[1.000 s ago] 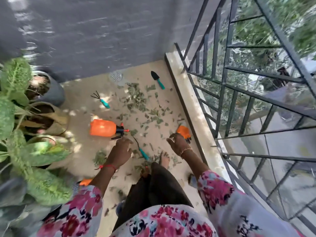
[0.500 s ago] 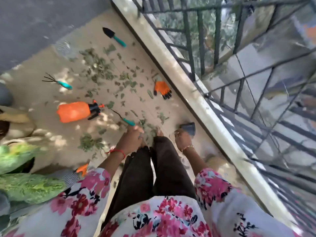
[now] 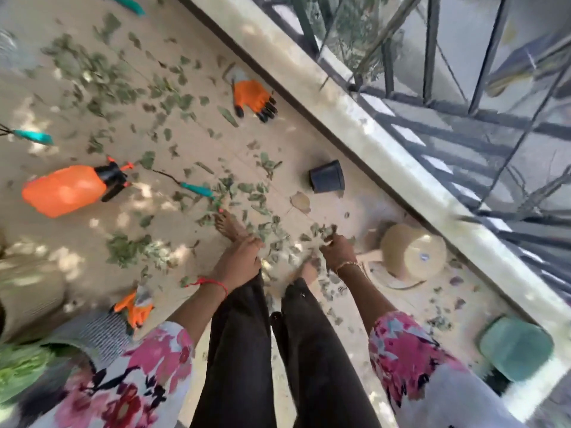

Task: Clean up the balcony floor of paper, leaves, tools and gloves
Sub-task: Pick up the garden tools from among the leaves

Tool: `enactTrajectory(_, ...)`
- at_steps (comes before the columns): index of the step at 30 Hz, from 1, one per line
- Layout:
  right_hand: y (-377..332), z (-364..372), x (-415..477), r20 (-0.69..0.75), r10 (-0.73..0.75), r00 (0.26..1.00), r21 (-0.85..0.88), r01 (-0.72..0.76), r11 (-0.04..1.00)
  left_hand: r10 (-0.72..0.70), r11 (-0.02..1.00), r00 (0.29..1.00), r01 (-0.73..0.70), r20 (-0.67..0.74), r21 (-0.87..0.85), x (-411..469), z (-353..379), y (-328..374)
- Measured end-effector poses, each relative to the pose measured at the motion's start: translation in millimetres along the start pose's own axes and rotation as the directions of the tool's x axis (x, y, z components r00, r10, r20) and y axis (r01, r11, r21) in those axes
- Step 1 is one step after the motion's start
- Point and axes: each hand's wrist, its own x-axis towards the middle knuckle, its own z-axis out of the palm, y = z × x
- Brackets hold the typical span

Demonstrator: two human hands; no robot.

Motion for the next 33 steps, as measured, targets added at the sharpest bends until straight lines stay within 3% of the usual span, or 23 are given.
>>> enactTrajectory(8,55,78,174,0.005,-0.123,0.992,-0.117,0.123,0.986,-0.033,0.999,0.999,0.032,0.036,0.036,148,116,-35)
enactTrajectory(19,49,171,356,-0.143,-0.229,0.963,-0.195,0.2,0.96,-0.056,0.991,0.998,0.058,0.018,-0.119,300,201,-129)
enactTrajectory(23,46,185,381,-0.243,-0.183,0.952,-0.256,0.119,0.959,-0.049,0.988,0.999,0.049,-0.002,-0.146,313,204,-147)
enactTrajectory(26,46,184,381,-0.216,-0.19,0.958,-0.249,0.134,0.959,-0.059,0.986,0.998,0.056,-0.014,-0.157,311,199,-146)
enactTrajectory(33,49,147,321,-0.166,-0.24,0.956,-0.05,0.235,0.971,-0.12,0.957,0.989,0.093,-0.081,-0.273,281,171,-94)
